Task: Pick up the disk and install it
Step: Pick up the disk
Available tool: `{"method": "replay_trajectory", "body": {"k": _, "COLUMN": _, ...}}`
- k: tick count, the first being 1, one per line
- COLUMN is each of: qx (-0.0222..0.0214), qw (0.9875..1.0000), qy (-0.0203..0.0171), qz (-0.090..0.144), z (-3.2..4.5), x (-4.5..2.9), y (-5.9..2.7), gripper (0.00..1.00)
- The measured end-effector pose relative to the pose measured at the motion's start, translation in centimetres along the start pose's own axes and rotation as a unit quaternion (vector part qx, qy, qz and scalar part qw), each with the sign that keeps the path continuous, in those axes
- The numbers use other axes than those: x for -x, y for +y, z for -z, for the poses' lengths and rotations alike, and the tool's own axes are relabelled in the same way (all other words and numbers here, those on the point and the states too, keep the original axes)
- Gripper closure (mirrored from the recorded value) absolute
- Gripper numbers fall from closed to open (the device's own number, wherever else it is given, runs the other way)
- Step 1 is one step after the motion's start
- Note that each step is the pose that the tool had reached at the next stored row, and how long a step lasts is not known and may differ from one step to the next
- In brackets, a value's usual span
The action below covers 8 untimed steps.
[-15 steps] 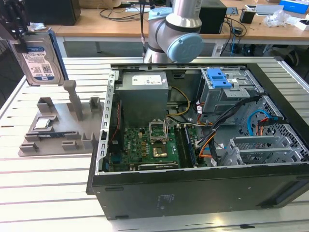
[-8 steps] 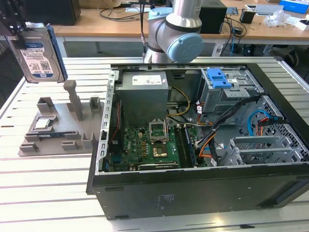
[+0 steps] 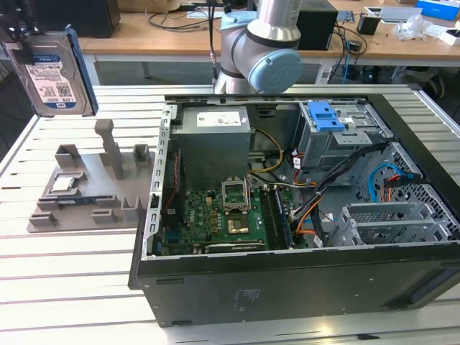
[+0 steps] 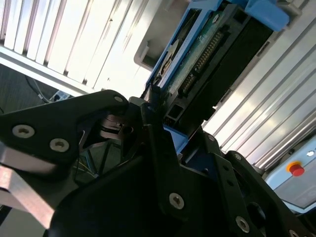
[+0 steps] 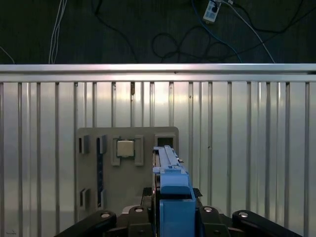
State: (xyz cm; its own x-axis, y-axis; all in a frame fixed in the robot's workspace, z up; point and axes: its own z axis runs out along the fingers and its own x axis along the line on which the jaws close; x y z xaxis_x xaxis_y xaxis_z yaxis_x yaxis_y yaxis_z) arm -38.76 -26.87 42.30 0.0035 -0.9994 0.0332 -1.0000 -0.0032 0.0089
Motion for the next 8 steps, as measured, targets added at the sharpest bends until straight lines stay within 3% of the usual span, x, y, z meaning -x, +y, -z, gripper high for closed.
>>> {"method": "replay_trajectory", "body": {"k": 8, "qx": 0.0000, "qw": 1.0000, "qy": 0.0008, "qz": 0.000, "z": 1.48, "x": -0.04, "y": 0.01, "gripper": 0.63}}
